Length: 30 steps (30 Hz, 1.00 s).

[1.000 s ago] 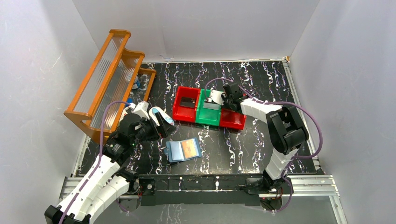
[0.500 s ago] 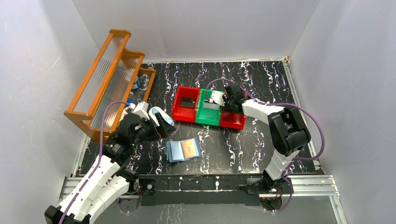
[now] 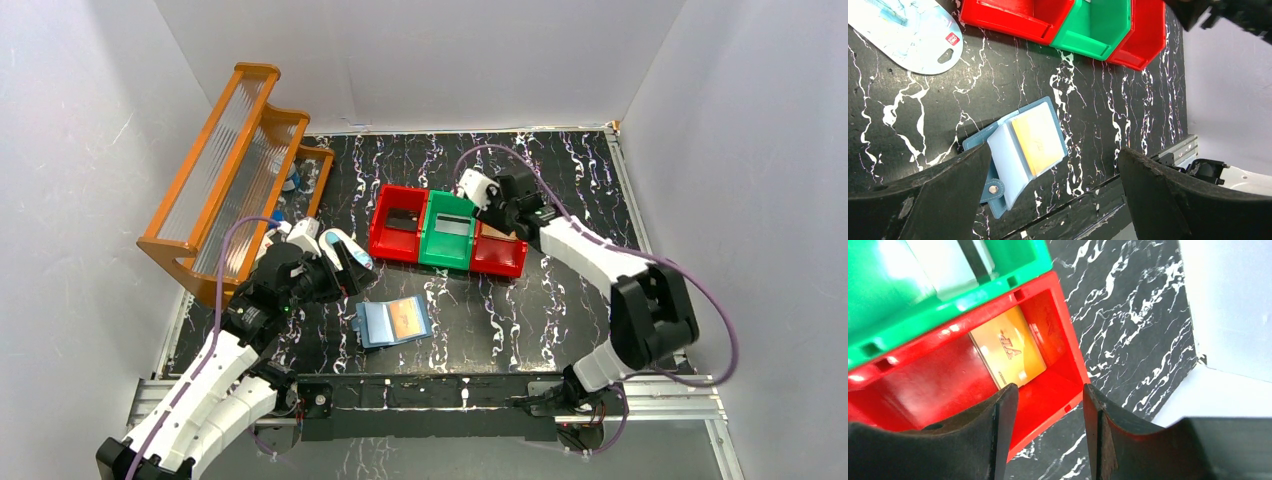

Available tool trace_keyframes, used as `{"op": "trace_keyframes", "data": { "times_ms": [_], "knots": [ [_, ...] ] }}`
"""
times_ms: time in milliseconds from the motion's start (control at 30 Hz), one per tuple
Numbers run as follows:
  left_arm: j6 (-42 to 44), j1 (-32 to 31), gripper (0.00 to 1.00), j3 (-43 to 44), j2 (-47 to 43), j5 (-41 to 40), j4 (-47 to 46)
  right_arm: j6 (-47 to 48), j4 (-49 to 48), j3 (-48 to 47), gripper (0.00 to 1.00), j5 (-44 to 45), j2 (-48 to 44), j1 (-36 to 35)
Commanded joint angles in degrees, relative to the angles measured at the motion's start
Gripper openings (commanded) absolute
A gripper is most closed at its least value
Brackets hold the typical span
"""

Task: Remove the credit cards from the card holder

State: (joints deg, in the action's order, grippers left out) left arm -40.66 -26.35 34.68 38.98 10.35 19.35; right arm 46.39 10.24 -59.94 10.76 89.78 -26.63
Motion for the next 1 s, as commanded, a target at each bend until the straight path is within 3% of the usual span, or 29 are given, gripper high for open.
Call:
{"op": "trace_keyframes", "data": {
  "times_ms": [0, 100, 133, 167, 267, 367, 500, 600, 767, 967],
  "knots": [
    [0.56, 0.16, 0.98, 2.24, 0.36, 1.62, -0.68, -15.43, -5.26, 1.15, 0.61, -9.59, -11.33, 0.19],
    [0.35, 0.19, 0.98, 1.89, 1.00, 2.27, -1.30, -32.66, -10.89, 4.40, 0.70, -18.86, -18.81, 0.25],
    [0.28, 0.21, 0.98, 1.78, 1.39, 2.56, -1.60, -41.18, -11.00, 5.03, 0.87, -19.79, -20.83, 0.25],
    [0.20, 0.23, 0.98, 1.77, 1.96, 2.88, -1.68, -49.98, -9.50, 5.24, 0.97, -21.93, -22.56, 0.27],
    [0.24, 0.16, 0.98, 2.25, 4.50, 4.16, -0.58, -64.63, -7.75, 7.40, 0.98, -32.99, -25.10, 0.28],
    [0.12, 0.23, 0.96, 2.74, 7.57, 4.47, 1.81, -78.80, -8.06, 11.10, 0.98, -36.19, -26.35, 0.27],
    [-1.40, 0.16, 0.93, 2.36, 11.94, 1.70, 6.66, -93.84, -18.80, 19.03, 0.98, -42.97, -27.12, -0.69],
    [-1.96, 0.21, 0.90, 1.48, 14.55, 1.93, 7.97, -92.82, -13.28, 18.38, 0.93, -37.99, -25.67, -5.58],
    [-0.91, 0.17, 0.85, 0.34, 17.16, 2.72, 8.09, -92.98, 0.29, 14.38, 0.73, -25.28, -19.82, -15.57],
    [-0.29, 0.16, 0.69, -1.56, 19.64, 3.31, 6.67, -97.09, 0.97, 13.63, 0.54, -19.43, -13.54, -25.73]
  ]
}}
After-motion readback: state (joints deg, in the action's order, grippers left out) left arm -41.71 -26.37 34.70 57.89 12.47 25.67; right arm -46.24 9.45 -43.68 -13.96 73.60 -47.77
